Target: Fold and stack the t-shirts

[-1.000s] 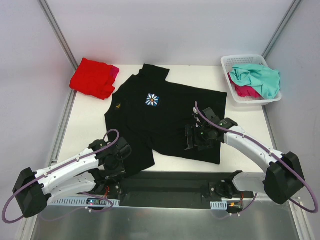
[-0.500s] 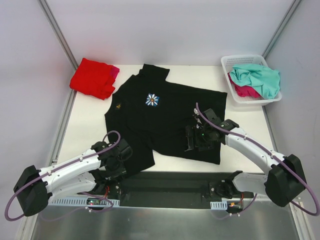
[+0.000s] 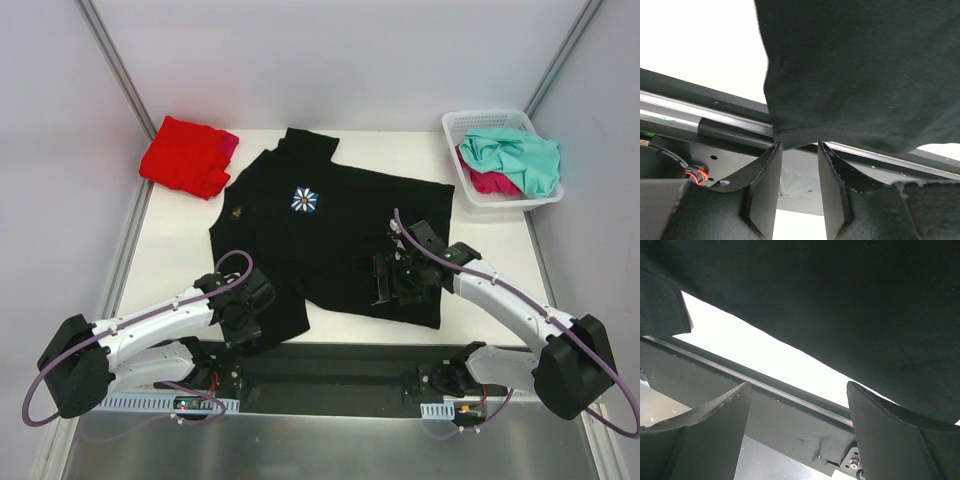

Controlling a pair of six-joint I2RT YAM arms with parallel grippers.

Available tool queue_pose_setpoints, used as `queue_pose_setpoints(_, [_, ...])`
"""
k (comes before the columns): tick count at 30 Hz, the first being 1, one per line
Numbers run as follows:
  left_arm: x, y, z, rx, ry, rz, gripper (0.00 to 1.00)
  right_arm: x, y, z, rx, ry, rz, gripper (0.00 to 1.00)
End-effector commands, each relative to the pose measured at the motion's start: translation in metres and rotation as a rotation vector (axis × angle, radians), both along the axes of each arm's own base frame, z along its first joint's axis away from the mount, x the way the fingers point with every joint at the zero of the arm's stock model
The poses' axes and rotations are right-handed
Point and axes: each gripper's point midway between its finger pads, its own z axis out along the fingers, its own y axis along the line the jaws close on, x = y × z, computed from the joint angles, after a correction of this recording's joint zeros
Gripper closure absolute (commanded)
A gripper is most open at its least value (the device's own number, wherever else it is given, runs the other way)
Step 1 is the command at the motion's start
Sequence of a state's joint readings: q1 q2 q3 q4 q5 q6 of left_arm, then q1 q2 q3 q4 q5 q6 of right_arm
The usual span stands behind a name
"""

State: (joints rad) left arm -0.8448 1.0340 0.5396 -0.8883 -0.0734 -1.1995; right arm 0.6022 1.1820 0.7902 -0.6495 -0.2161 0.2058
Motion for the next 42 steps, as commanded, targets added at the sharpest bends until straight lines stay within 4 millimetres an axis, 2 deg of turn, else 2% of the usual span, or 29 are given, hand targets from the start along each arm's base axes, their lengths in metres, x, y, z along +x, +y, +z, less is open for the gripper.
queue_pose_setpoints(1, [0.015,-0.005,0.011,-0.002,-0.067,-0.025,0.66,-0.005,-0.001,0.004,0.007,-0.01,0.002,0.2])
queue_pose_setpoints(7, [0.005,0.002,0.003,0.017,-0.029,-0.005,0.66,-0.006,-0.003,0.003,0.003,-0.01,0.003,0.2])
queue_pose_setpoints(30, [-0.014,0.025,-0.003,0.085,0.024,0.021,0.66,-0.009,-0.006,-0.005,-0.013,0.005,0.001,0.2])
queue_pose_setpoints(42, [-0.012,0.025,-0.012,0.057,-0.014,0.051,0.66,-0.009,-0.006,-0.002,-0.01,0.003,0.003,0.2])
